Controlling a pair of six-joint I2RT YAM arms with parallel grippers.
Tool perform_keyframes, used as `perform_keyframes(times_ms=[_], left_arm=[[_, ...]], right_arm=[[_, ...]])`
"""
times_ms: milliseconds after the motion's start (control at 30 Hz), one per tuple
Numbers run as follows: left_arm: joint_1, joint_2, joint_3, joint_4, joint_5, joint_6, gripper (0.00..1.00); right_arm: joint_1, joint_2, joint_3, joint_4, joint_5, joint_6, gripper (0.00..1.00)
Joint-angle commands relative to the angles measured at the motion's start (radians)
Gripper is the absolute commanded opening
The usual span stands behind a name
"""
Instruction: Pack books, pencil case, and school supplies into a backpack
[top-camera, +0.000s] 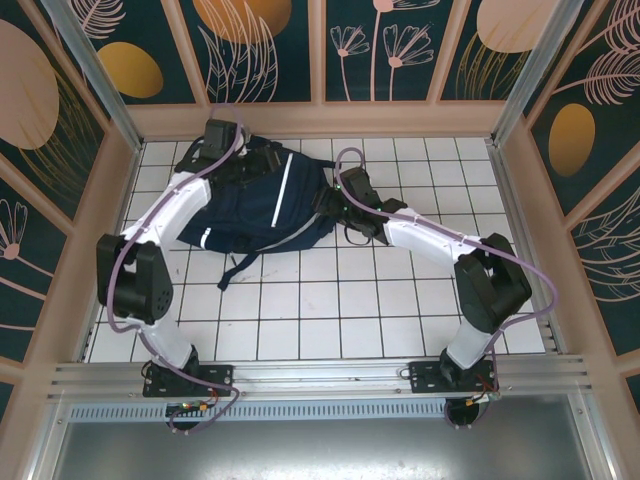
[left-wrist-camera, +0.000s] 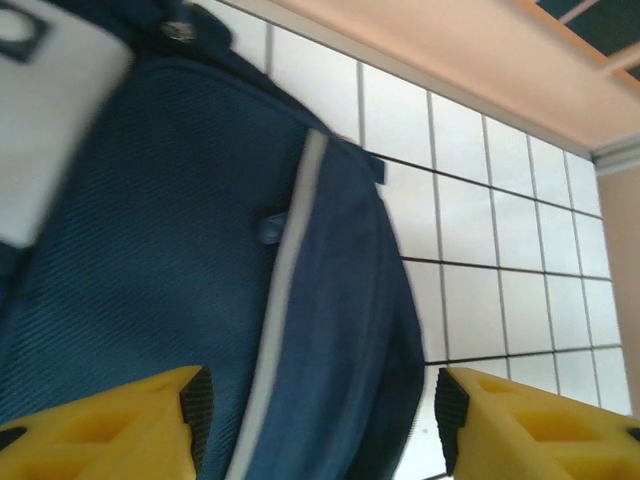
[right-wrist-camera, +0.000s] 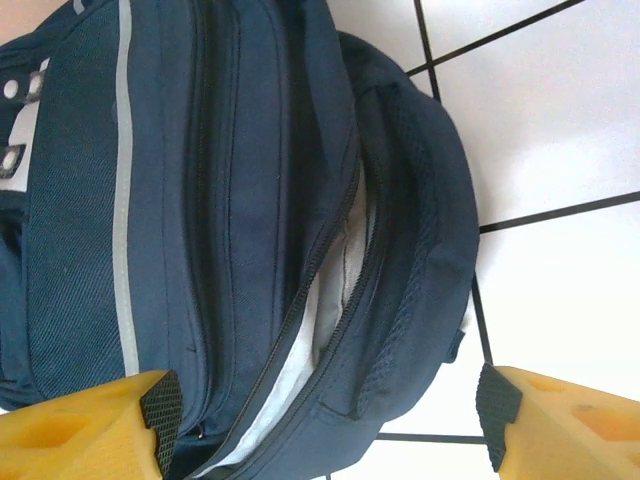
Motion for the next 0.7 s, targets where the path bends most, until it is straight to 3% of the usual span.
perform_keyframes(times_ms=[0, 167, 267, 400, 633, 667], left_arm=[[0.054, -0.115, -0.114, -0.004, -0.112, 0.006, 0.62], [0.143, -0.246, -0.350, 0.007, -0.176, -0.011, 0.61], [0.182, -0.305, -0.445, -0.005, -0.248, -0.010, 0.62], [0.211, -0.346, -0.537, 0.010, -0.260, -0.026, 0.63], [0.212, -0.336, -0.618, 0.111, -0.116, -0.098, 0.61], [0.211, -0.337, -0.635, 0.138, -0.091, -0.114, 0.61]], right_arm=[[0.021, 0.033, 0.018, 0.031, -0.046, -0.021, 0.77], [0.028, 0.133, 0.059, 0.023, -0.077, 0.008, 0.70], [0.027, 0.197, 0.101, 0.013, -0.086, 0.023, 0.69], [0.010, 0.275, 0.158, -0.023, -0.086, 0.062, 0.68], [-0.061, 0.251, 0.076, -0.041, -0.032, 0.089, 0.18], [-0.080, 0.235, 0.052, -0.039, -0.025, 0.081, 0.15]])
